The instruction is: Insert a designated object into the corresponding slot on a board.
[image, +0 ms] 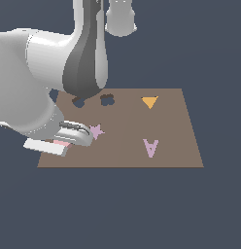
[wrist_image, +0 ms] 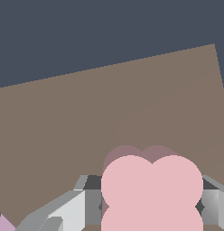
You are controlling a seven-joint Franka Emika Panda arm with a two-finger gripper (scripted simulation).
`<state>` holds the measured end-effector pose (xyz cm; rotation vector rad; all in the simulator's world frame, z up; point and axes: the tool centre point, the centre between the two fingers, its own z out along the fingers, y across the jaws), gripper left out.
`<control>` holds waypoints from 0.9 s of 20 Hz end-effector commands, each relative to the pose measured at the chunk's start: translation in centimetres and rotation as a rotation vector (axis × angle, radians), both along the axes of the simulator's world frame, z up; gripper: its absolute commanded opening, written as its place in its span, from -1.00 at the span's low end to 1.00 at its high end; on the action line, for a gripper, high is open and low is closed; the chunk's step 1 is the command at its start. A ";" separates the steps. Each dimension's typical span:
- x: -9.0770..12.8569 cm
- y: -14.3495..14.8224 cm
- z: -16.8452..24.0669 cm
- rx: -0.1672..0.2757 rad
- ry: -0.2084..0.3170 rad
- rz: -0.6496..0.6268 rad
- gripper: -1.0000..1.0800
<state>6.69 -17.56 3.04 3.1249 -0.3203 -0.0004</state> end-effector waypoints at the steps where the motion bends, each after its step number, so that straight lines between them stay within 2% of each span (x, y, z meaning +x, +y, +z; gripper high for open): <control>1: 0.1 0.5 0.1 0.000 -0.001 0.038 -1.00; 9: 0.0 3.1 0.2 0.000 -0.001 0.246 -1.00; 18: -1.5 7.4 0.4 -0.001 -0.002 0.619 -1.00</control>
